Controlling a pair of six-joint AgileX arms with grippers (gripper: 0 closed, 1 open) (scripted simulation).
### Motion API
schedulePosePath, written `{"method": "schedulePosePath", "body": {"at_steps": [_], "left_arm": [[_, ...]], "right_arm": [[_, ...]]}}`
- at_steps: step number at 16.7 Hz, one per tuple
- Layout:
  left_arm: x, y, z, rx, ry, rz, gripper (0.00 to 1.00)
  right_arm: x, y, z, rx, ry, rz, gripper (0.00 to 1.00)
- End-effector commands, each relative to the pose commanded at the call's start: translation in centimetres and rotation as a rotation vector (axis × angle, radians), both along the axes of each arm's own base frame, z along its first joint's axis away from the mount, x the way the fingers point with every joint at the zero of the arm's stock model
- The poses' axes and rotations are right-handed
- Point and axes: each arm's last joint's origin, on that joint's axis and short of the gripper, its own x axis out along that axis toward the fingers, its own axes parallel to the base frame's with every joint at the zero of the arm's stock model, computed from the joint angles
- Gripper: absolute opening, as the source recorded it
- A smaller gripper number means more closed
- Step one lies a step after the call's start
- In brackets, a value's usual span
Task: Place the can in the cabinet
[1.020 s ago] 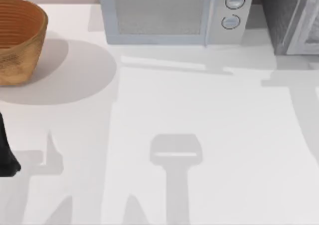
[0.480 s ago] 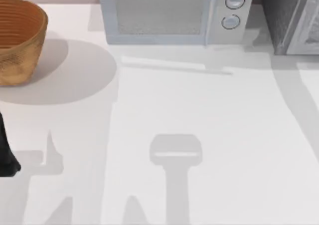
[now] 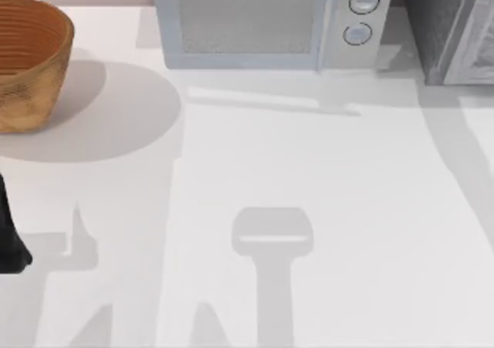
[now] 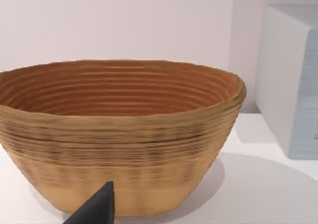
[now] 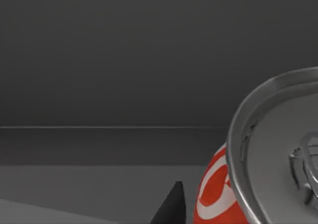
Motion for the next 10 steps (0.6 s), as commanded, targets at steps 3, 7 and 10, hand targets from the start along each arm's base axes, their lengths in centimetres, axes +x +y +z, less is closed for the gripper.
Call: {"method": "schedulePosePath", "body": {"at_steps": [3, 7, 10], "left_arm": [[0.0, 0.0, 0.0, 0.000, 0.000, 0.000, 1.00], [0.0, 0.0, 0.0, 0.000, 0.000, 0.000, 1.00], [0.0, 0.0, 0.0, 0.000, 0.000, 0.000, 1.00]], "right_arm": [[1.9, 0.2, 0.7, -0.001, 0.008, 0.001, 0.00], [6.2, 0.4, 2.2, -0.002, 0.011, -0.002, 0.00], [9.4, 0.4, 3.2, 0.000, -0.005, -0.002, 0.00]]}}
